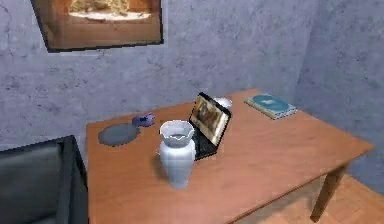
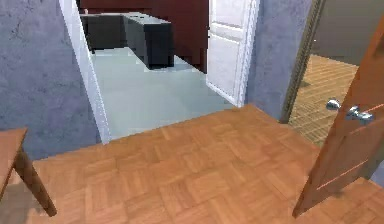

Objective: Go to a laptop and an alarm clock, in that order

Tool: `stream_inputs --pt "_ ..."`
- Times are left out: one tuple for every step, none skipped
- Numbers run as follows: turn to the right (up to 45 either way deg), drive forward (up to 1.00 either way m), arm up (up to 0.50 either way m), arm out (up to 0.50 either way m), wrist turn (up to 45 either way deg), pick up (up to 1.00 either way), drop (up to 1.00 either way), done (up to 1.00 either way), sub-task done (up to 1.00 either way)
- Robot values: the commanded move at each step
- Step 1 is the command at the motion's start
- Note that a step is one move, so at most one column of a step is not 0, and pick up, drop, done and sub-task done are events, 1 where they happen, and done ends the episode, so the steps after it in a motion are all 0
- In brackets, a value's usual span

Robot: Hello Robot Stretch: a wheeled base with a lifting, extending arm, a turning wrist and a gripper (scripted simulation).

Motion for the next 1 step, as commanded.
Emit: stream_inputs --pt "45.0 0.0 0.0 0.0 0.0 0.0 0.0 0.0 0.0"
